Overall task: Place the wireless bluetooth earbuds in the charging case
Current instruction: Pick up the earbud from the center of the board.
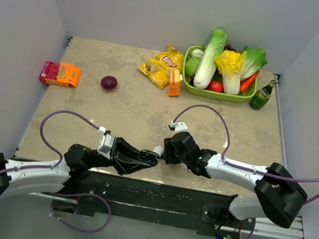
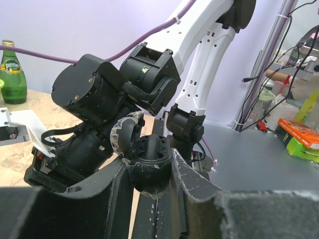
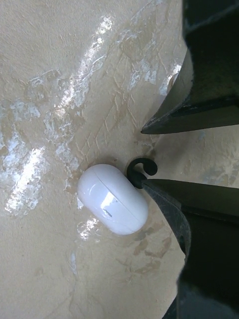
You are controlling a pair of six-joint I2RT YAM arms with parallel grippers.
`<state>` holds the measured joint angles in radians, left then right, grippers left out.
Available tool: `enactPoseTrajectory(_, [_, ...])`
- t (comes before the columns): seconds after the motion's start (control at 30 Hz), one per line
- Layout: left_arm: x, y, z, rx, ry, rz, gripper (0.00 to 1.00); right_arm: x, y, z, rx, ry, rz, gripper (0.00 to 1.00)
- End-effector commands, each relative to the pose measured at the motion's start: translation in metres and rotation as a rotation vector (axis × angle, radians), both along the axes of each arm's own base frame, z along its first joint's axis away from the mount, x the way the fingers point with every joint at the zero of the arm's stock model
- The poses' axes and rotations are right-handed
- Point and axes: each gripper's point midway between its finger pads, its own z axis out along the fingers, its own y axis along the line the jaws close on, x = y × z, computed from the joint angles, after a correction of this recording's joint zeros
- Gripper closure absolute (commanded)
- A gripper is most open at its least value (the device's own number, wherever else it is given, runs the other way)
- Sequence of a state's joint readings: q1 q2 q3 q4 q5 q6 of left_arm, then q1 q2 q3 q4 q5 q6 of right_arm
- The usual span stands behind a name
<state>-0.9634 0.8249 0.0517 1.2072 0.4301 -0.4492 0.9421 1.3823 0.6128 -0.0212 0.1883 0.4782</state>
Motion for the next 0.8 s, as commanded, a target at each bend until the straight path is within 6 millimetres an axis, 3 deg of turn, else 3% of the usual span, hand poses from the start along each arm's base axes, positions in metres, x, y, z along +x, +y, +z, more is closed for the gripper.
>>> enactPoseTrajectory(0.0, [-0.009, 0.017, -0.063, 0.097, 0.045, 0.02, 1.0, 0.012, 0.006, 0.005, 0.022, -0.036, -0.003, 0.56])
enactPoseTrajectory(0.47, [-0.008, 0.017, -0.066, 0.104, 0.054, 0.025, 1.0, 0.01, 0.008, -0.01, 0.008, -0.009, 0.022, 0.58])
enactPoseTrajectory(0.77, [-0.007, 0.017, -0.067, 0.108, 0.055, 0.025, 1.0, -0.001, 0.01, -0.014, 0.033, 0.031, 0.055, 0.7])
